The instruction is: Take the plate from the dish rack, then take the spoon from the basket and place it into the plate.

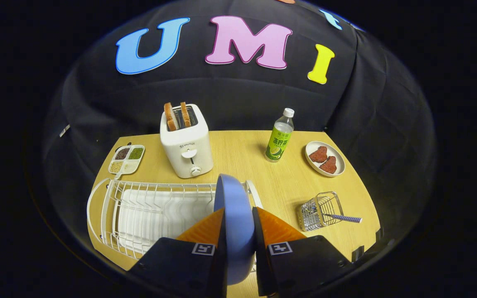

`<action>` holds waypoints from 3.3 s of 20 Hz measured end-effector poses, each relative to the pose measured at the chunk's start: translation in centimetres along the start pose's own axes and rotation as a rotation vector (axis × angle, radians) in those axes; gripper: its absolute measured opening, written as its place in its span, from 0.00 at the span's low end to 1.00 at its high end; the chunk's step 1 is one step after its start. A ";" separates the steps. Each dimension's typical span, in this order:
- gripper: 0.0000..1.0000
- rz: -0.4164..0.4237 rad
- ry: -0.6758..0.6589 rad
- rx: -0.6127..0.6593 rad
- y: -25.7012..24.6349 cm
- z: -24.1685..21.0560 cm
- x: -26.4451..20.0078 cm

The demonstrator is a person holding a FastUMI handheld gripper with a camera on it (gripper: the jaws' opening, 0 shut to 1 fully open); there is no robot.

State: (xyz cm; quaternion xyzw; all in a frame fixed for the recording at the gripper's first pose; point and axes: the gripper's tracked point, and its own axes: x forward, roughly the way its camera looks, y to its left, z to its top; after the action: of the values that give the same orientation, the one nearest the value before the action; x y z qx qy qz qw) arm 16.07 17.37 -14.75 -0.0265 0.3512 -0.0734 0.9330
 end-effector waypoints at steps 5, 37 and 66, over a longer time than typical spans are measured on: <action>0.30 -0.011 -0.088 -0.116 0.6 1.9 -0.7; 0.21 0.381 0.047 0.269 -22.3 -13.7 -7.4; 0.98 0.565 -0.260 -0.013 -25.8 -12.4 1.5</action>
State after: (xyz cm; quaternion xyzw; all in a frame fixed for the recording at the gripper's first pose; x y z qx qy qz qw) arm 5.88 -8.35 -22.44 0.0570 0.2230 0.1953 0.9533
